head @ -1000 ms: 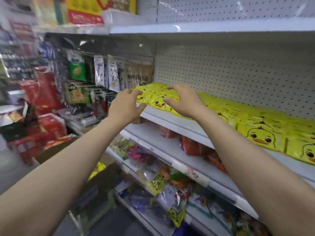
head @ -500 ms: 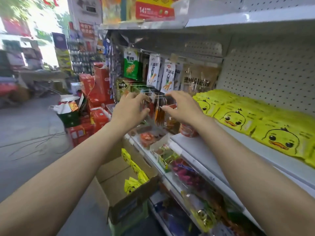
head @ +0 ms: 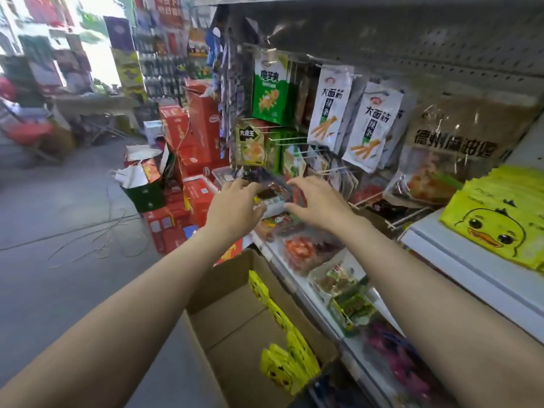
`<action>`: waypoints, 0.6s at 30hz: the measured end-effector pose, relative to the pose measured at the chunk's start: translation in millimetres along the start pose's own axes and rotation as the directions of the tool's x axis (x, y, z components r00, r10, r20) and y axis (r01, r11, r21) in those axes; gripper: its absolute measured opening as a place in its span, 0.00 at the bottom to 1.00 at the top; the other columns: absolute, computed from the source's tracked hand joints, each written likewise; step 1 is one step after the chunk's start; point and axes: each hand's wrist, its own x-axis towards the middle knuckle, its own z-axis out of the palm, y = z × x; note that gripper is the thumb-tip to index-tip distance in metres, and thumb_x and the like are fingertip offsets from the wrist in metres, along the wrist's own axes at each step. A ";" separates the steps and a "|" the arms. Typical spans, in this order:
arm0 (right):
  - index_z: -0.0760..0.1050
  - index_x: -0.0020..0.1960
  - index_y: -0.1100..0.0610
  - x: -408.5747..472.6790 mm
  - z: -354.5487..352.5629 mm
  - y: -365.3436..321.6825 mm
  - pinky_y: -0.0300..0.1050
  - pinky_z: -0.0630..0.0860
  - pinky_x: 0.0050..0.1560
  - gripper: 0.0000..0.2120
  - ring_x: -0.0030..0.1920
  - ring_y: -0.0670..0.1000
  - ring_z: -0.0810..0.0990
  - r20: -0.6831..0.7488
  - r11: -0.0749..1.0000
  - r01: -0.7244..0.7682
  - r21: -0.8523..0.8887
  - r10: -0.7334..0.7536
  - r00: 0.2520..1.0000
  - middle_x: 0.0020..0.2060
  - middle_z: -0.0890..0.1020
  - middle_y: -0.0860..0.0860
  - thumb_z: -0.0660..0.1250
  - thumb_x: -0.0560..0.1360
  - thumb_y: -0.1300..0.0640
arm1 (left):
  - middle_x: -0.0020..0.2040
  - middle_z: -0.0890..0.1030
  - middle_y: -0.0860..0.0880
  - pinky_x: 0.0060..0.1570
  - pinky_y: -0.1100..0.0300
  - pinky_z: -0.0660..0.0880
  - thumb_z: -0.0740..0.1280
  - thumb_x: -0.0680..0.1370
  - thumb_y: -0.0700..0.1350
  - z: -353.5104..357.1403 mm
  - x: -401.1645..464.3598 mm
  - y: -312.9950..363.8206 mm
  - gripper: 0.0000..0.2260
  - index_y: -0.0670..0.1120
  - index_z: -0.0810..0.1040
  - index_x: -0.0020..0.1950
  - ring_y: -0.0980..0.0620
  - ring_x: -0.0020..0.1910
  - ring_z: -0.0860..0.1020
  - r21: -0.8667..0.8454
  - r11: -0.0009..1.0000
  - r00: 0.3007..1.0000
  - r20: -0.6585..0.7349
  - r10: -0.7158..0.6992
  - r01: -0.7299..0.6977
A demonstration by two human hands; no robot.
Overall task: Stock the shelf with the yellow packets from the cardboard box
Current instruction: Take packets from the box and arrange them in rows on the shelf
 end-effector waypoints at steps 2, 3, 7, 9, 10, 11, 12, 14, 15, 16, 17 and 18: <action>0.65 0.72 0.47 27.5 30.0 2.4 0.53 0.72 0.64 0.26 0.70 0.54 0.67 0.037 0.999 -0.039 0.007 0.039 0.999 0.69 0.71 0.50 0.63 0.77 0.39 | 0.64 0.74 0.44 0.58 0.46 0.73 0.66 0.77 0.53 23.4 21.4 -27.6 0.21 0.49 0.72 0.69 0.40 0.64 0.70 -0.003 1.000 0.999 0.052 0.012 -0.012; 0.65 0.72 0.47 39.3 46.3 4.4 0.53 0.71 0.64 0.26 0.70 0.55 0.66 0.055 0.998 -0.067 0.008 0.067 0.996 0.69 0.70 0.50 0.63 0.77 0.39 | 0.64 0.74 0.44 0.59 0.45 0.73 0.66 0.77 0.53 37.8 31.5 -41.2 0.21 0.49 0.71 0.69 0.39 0.64 0.70 -0.004 1.000 0.996 0.087 0.026 -0.026; 0.65 0.73 0.48 72.3 110.8 10.1 0.52 0.72 0.62 0.26 0.69 0.56 0.67 0.129 0.972 -0.237 0.008 0.234 0.964 0.68 0.71 0.52 0.64 0.78 0.41 | 0.64 0.74 0.43 0.59 0.45 0.73 0.66 0.77 0.52 101.3 66.6 -91.0 0.20 0.48 0.72 0.68 0.39 0.63 0.70 -0.075 0.992 0.967 0.227 0.114 -0.099; 0.66 0.72 0.48 79.4 146.0 13.2 0.51 0.72 0.58 0.26 0.68 0.58 0.69 0.195 0.948 -0.317 0.019 0.307 0.931 0.67 0.72 0.53 0.64 0.77 0.42 | 0.64 0.74 0.42 0.59 0.46 0.72 0.66 0.77 0.53 134.8 76.4 -111.2 0.20 0.48 0.73 0.67 0.38 0.63 0.70 -0.115 0.985 0.939 0.305 0.158 -0.128; 0.67 0.72 0.48 80.0 164.5 16.0 0.51 0.72 0.58 0.26 0.67 0.58 0.70 0.231 0.935 -0.353 0.023 0.339 0.912 0.67 0.73 0.53 0.65 0.77 0.42 | 0.64 0.74 0.42 0.59 0.46 0.73 0.66 0.77 0.53 151.7 79.2 -120.0 0.20 0.48 0.73 0.67 0.38 0.63 0.71 -0.129 0.983 0.924 0.345 0.168 -0.130; 0.68 0.71 0.49 77.9 181.9 18.9 0.51 0.73 0.58 0.26 0.66 0.59 0.72 0.257 0.922 -0.386 0.030 0.366 0.894 0.66 0.74 0.54 0.66 0.76 0.42 | 0.64 0.74 0.42 0.58 0.45 0.73 0.67 0.76 0.53 168.3 80.4 -127.3 0.21 0.49 0.73 0.68 0.38 0.62 0.71 -0.145 0.982 0.908 0.383 0.172 -0.125; 0.70 0.70 0.49 73.1 198.6 22.2 0.52 0.74 0.59 0.25 0.65 0.59 0.73 0.279 0.905 -0.423 0.038 0.397 0.874 0.65 0.75 0.54 0.67 0.75 0.42 | 0.63 0.74 0.42 0.57 0.45 0.74 0.66 0.76 0.52 185.0 80.1 -132.7 0.21 0.49 0.73 0.67 0.38 0.61 0.72 -0.165 0.979 0.889 0.422 0.180 -0.120; 0.72 0.67 0.50 56.9 228.9 29.9 0.54 0.75 0.59 0.24 0.64 0.59 0.74 0.331 0.867 -0.496 0.044 0.456 0.826 0.63 0.77 0.55 0.68 0.75 0.41 | 0.60 0.76 0.42 0.56 0.46 0.74 0.65 0.74 0.53 222.3 74.0 -139.1 0.21 0.48 0.74 0.66 0.38 0.60 0.73 -0.189 0.972 0.826 0.518 0.220 -0.140; 0.73 0.66 0.50 45.7 243.5 33.2 0.53 0.75 0.59 0.24 0.63 0.59 0.75 0.362 0.845 -0.533 0.047 0.483 0.797 0.62 0.78 0.55 0.69 0.74 0.42 | 0.59 0.76 0.42 0.56 0.45 0.74 0.63 0.73 0.56 243.4 67.9 -140.1 0.23 0.48 0.74 0.65 0.38 0.60 0.74 -0.200 0.967 0.779 0.577 0.244 -0.155; 0.74 0.65 0.51 32.4 259.8 37.5 0.52 0.75 0.58 0.23 0.62 0.59 0.76 0.402 0.820 -0.570 0.052 0.505 0.763 0.61 0.79 0.56 0.70 0.74 0.43 | 0.59 0.77 0.42 0.57 0.45 0.74 0.61 0.71 0.59 264.4 59.9 -141.1 0.26 0.47 0.74 0.65 0.38 0.60 0.74 -0.223 0.960 0.734 0.622 0.272 -0.168; 0.75 0.64 0.51 18.4 276.2 41.4 0.51 0.75 0.56 0.22 0.61 0.59 0.76 0.449 0.797 -0.602 0.056 0.518 0.728 0.60 0.79 0.57 0.70 0.74 0.44 | 0.60 0.76 0.41 0.58 0.44 0.73 0.59 0.71 0.61 285.7 50.3 -142.2 0.28 0.46 0.74 0.65 0.38 0.61 0.73 -0.247 0.954 0.688 0.663 0.294 -0.170; 0.75 0.64 0.52 5.1 292.3 44.7 0.50 0.75 0.55 0.22 0.60 0.59 0.77 0.498 0.778 -0.626 0.055 0.522 0.692 0.59 0.80 0.56 0.70 0.73 0.44 | 0.61 0.76 0.41 0.58 0.44 0.73 0.60 0.71 0.60 301.2 40.8 -141.7 0.28 0.46 0.74 0.66 0.37 0.62 0.73 -0.267 0.950 0.642 0.703 0.306 -0.161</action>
